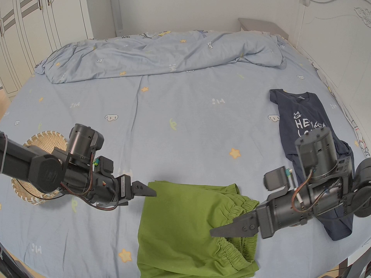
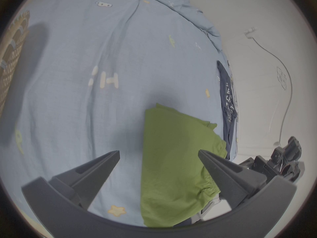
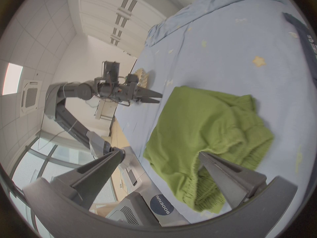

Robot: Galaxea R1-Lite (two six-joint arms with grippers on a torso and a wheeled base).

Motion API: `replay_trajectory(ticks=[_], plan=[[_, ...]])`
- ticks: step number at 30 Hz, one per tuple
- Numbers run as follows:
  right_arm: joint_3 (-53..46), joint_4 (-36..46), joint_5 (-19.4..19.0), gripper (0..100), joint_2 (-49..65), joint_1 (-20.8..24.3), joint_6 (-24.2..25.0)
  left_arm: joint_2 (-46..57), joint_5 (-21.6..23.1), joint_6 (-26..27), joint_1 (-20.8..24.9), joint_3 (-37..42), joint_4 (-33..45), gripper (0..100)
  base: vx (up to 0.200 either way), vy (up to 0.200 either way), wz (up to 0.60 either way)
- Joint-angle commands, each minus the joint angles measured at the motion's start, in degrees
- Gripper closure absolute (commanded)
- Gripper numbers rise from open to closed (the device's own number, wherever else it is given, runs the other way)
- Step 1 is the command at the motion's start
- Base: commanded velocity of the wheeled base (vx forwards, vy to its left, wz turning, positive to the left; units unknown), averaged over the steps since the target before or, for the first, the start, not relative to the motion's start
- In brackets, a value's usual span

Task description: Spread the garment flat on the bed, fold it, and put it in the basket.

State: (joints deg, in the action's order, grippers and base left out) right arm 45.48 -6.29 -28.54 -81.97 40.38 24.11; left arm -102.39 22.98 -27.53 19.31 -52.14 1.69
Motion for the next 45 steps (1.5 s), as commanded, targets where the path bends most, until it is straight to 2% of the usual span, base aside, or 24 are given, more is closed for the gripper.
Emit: replay_trajectory(ticks=[1, 5, 13, 18, 26, 37, 45], plan=[[1.7, -2.9, -0.3, 0, -9.5, 6.6, -0.1, -2.3, 4.3, 4.1, -4.5, 6.3, -4.3, 0, 0.0, 0.0, 0.0], [1.1, -6.2, -0.5, 0, -13.7, 7.3, -0.3, -3.4, 4.8, 4.1, -3.0, 6.3, -4.8, 0, 0.0, 0.0, 0.0], [0.2, -6.2, 0.1, 0, -15.5, 7.7, -0.3, -4.3, 5.1, 4.1, -0.2, 6.3, -5.4, 0, 0.0, 0.0, 0.0], [-3.8, -6.7, 0.9, 0, -14.9, 2.2, -0.2, -6.2, 6.3, 3.8, 1.4, 6.3, -7.5, 0, 0.0, 0.0, 0.0], [-7.2, -6.7, 0.9, 0, -9.5, -1.8, -0.2, -6.4, 6.9, 3.4, 5.0, 6.3, -7.8, 0, 0.0, 0.0, 0.0], [-8.3, -6.9, 0.9, 0, -9.1, -2.9, -0.1, -9.0, 8.4, 3.0, 9.2, 6.3, -8.5, 0, 0.0, 0.0, 0.0], [-8.4, -7.4, 0.9, 0, -9.3, -3.0, -0.1, -11.0, 8.7, -2.0, 11.1, 6.3, -13.0, 0, 0.0, 0.0, 0.0]])
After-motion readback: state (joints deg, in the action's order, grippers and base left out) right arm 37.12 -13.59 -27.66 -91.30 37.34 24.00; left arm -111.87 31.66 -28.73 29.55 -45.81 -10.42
